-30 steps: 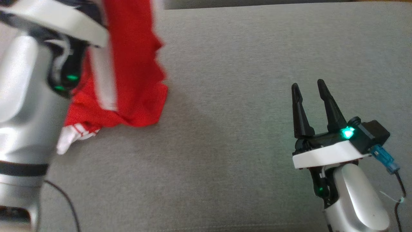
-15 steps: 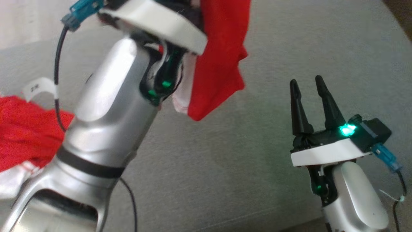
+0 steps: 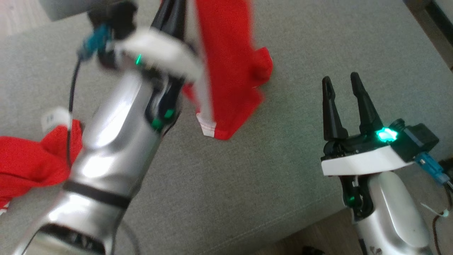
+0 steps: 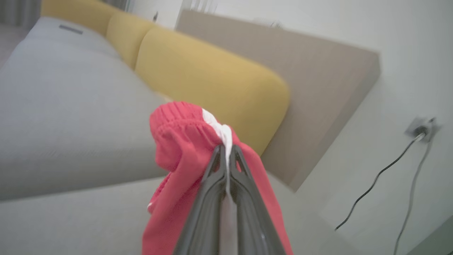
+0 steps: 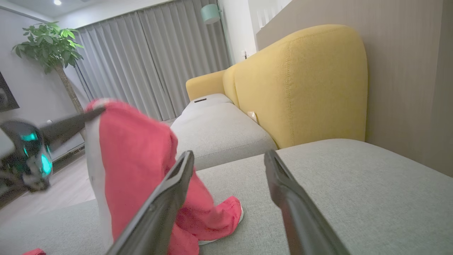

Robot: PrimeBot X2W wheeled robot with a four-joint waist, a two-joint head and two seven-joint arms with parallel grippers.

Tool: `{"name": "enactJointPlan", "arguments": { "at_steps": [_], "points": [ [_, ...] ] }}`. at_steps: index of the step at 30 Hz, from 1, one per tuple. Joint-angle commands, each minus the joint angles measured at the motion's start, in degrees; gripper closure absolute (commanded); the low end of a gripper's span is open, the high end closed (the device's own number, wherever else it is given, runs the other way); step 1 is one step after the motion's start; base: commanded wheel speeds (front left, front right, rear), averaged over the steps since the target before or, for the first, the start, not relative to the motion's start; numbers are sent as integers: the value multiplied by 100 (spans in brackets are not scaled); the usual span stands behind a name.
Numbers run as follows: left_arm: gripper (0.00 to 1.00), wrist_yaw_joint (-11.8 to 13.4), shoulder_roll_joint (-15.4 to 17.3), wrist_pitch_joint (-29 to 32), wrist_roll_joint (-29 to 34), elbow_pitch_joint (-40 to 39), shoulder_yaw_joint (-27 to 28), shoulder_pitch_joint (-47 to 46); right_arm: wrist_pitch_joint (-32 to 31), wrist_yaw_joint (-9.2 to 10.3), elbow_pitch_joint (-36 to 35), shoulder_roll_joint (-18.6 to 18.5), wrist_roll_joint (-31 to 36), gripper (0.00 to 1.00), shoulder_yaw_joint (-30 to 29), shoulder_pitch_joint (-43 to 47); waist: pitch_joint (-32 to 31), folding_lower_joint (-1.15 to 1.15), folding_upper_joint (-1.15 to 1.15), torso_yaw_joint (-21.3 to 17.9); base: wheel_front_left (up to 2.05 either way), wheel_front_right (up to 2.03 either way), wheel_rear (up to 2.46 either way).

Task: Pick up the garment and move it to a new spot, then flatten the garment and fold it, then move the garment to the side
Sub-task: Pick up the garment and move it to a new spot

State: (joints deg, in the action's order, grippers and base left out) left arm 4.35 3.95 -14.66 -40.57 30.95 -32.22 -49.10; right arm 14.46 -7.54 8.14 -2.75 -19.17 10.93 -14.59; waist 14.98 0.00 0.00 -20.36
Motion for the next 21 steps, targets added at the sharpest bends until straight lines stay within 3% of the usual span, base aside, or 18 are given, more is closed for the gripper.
{"name": "enactJointPlan", "arguments": {
  "at_steps": [1, 3, 4, 5, 11, 21],
  "points": [
    [100, -54, 210, -31, 119, -36, 247, -75, 54, 5, -227, -12, -8, 0, 133, -206, 82, 0, 0, -27, 0, 0, 0],
    [100, -88, 303, -32, 288, 332, 373, 129, 54, 5, -227, -12, 10, 0, 131, -212, 118, 0, 0, -1, 0, 0, 0],
    [91, -73, 346, -32, 392, 510, 429, 205, 54, 5, -221, -12, 23, 0, 132, -213, 122, 0, 0, 18, 0, 0, 0],
    [0, -69, 383, -32, 519, 621, 491, 252, 54, 5, -216, -12, 39, 0, 128, -213, 125, 0, 0, 47, 0, 0, 0],
    [0, -170, 313, -33, 1076, 591, 1073, 497, 54, 5, -142, -12, 190, 0, 53, -168, -3, 0, 0, 362, 0, 0, 0],
    [0, -613, 264, -33, 2114, -823, 1995, 1362, 54, 5, -2, -12, 486, 0, -89, 3, -431, 0, 0, 1087, 0, 0, 0]
  ]
}}
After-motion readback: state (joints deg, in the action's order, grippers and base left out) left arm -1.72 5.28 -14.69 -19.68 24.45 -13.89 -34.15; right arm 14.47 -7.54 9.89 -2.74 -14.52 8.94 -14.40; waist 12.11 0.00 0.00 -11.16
